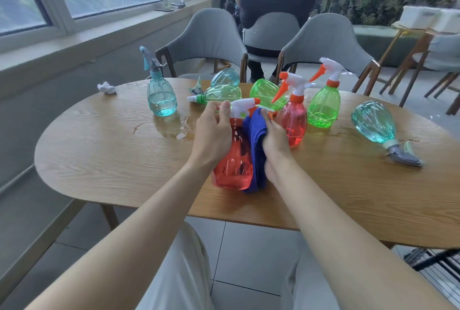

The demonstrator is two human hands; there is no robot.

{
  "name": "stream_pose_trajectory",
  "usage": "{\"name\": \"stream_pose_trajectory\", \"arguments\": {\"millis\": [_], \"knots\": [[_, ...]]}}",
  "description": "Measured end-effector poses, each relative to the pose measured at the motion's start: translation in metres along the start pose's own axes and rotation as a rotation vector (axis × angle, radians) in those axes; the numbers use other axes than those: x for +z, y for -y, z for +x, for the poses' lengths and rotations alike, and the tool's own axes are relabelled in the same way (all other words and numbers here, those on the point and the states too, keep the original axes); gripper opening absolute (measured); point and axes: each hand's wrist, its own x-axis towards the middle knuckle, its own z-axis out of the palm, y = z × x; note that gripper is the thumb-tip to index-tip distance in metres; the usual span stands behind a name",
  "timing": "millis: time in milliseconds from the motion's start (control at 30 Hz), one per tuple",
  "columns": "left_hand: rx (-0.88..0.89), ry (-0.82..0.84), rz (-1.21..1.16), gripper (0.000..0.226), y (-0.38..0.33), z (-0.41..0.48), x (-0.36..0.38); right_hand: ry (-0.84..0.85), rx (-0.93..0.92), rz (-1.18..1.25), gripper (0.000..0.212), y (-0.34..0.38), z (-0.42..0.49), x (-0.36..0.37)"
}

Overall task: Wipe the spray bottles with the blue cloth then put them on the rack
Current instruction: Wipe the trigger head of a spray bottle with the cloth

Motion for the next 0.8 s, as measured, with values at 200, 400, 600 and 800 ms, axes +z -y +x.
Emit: {"name": "stream_pose_trajectory", "arguments": {"millis": [200,400,600,800], "knots": [[0.021,-0.005,-0.051,0.030,-0.003,-0.004,0.000,-0.117,-0.175,0.063,0.044,0.015,-0.002,-0.001],[0.038,0.079,-0.051,0.027,-0.009,-0.007,-0.002,0.047,-0.324,-0.097,0.025,0.034,0.004,-0.010],[0.147,0.086,0.015,0.030,-0.012,-0.009,-0.006,0.156,-0.360,-0.200,0.012,0.046,0.005,-0.016],[0.165,0.170,0.098,0.030,-0.018,-0.013,-0.004,0.040,-0.371,-0.334,0.031,0.050,0.006,-0.015]]}}
